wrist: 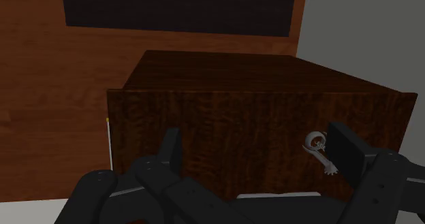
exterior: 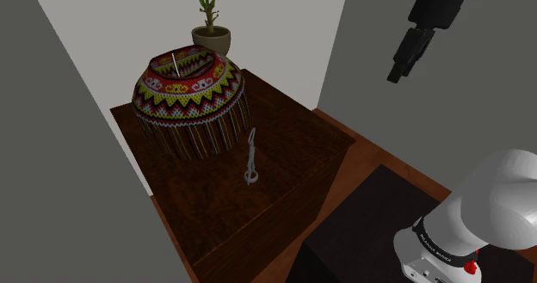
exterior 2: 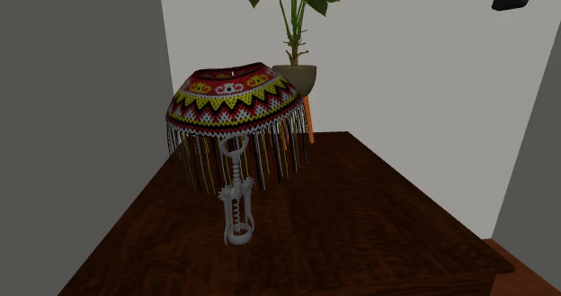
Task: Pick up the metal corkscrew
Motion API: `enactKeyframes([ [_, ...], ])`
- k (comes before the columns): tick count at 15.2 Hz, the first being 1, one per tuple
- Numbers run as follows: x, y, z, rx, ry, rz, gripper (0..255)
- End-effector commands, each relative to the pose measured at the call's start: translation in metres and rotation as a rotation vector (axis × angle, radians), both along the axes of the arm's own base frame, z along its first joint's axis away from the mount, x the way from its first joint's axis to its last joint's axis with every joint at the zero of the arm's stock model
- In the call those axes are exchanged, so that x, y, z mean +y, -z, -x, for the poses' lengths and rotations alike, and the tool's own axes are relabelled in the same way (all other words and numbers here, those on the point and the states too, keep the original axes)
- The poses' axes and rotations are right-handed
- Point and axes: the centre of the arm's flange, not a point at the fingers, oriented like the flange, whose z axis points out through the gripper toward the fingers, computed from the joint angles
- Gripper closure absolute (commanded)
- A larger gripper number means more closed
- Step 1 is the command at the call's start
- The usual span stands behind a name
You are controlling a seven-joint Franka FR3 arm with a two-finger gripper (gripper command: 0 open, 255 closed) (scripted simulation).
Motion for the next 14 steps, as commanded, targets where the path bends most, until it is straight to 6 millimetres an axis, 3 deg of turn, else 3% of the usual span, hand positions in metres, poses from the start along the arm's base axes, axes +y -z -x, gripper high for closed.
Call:
enactKeyframes([
  [1, 0.000, 0.000, 0.000, 0.000, 0.000, 0.000, 0],
  [14, 0.127, 0.092, -0.041, -0.244, -0.091, 0.018, 0],
])
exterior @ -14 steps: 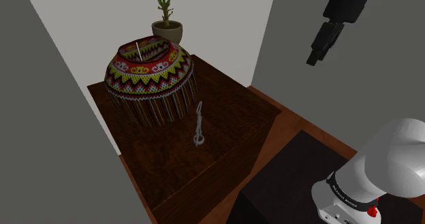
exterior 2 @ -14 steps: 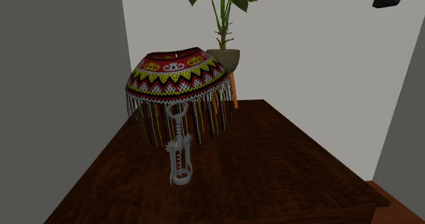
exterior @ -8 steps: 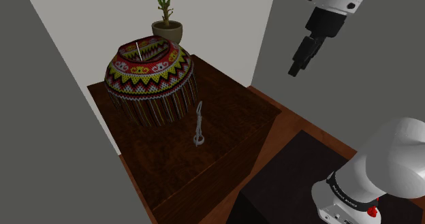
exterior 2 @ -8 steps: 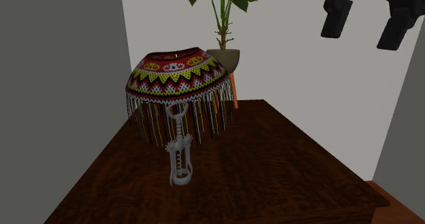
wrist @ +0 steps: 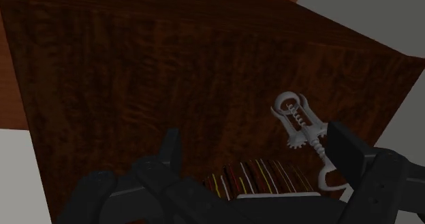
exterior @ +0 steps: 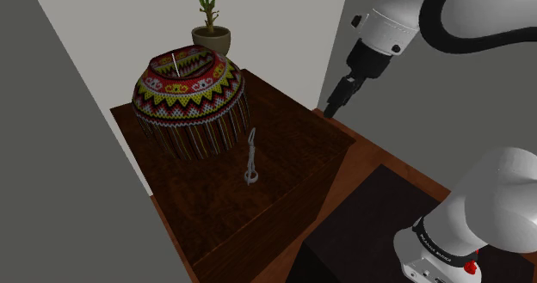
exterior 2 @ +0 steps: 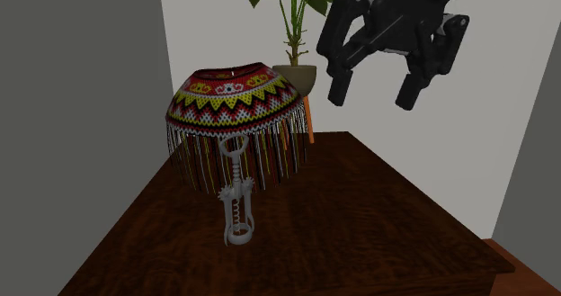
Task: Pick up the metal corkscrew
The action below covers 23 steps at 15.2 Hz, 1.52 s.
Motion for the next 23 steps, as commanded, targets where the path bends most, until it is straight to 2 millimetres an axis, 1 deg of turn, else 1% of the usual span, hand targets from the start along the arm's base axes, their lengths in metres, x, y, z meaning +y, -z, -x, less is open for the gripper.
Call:
enactKeyframes([
  [1, 0.022, 0.015, -0.009, -0.043, -0.013, 0.001, 0],
  [14, 0.151, 0.098, -0.061, -0.287, -0.104, 0.019, 0],
  [15, 0.158, 0.102, -0.064, -0.300, -0.109, 0.019, 0],
  [23, 0.158, 0.142, -0.064, -0.300, -0.109, 0.019, 0],
])
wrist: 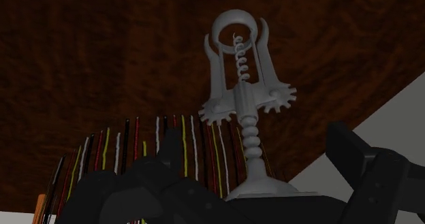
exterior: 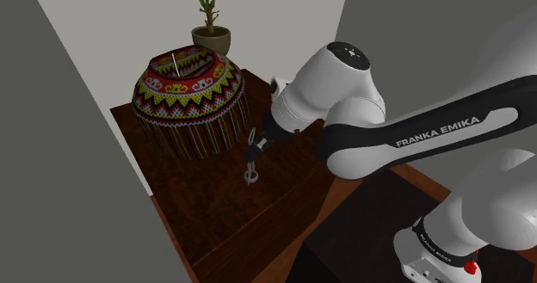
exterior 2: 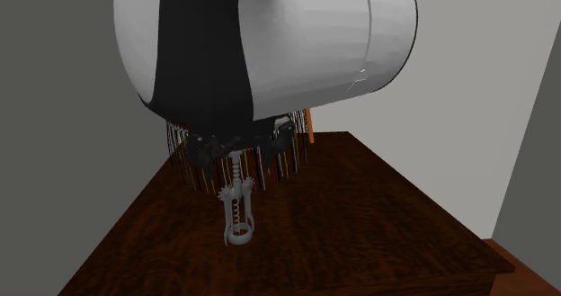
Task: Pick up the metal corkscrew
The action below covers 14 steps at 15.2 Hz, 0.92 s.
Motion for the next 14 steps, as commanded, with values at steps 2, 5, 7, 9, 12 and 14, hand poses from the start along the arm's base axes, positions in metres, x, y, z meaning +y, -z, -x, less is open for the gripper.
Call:
enactKeyframes([
  [2, 0.001, 0.004, 0.000, -0.001, 0.000, -0.001, 255],
  [5, 0.001, 0.004, 0.000, -0.001, 0.000, -0.001, 255],
  [7, 0.001, 0.004, 0.000, -0.001, 0.000, -0.001, 255],
  [9, 0.001, 0.004, 0.000, -0.001, 0.000, -0.001, 255],
  [12, 0.000, -0.001, 0.000, -0.001, 0.000, 0.000, 255],
  [14, 0.000, -0.012, 0.000, -0.001, 0.000, 0.000, 255],
])
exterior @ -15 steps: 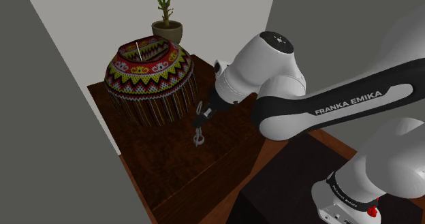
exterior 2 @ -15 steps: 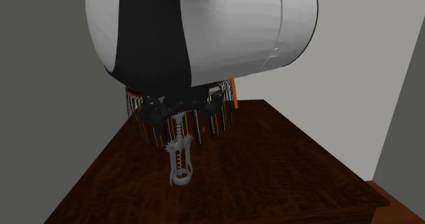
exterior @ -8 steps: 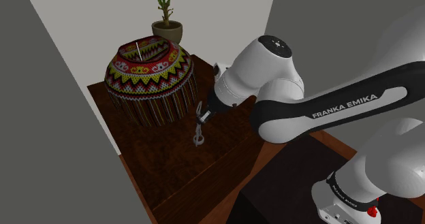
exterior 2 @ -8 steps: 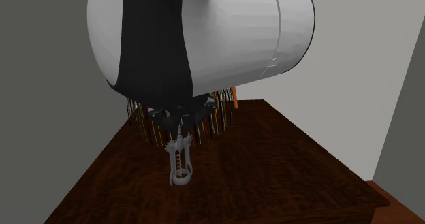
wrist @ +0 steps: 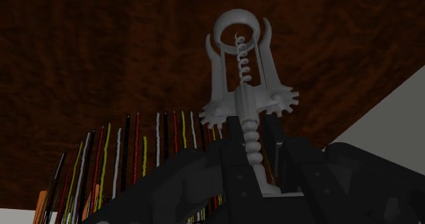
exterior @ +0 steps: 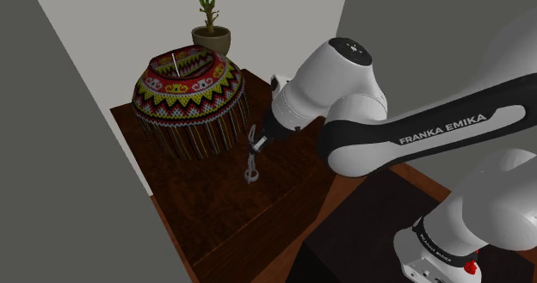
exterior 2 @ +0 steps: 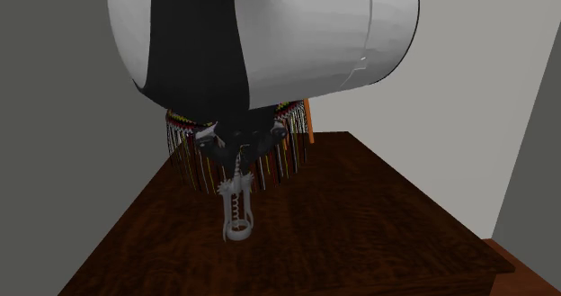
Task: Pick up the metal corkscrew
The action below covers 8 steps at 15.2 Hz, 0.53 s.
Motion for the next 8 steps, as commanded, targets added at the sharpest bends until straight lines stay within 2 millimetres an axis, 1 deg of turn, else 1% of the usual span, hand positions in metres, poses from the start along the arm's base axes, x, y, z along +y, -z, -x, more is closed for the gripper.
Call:
enactKeyframes([
  [1, 0.000, -0.010, -0.001, 0.000, 0.000, 0.000, 255],
  [8, 0.000, -0.047, -0.001, 0.000, 0.000, 0.000, 255],
])
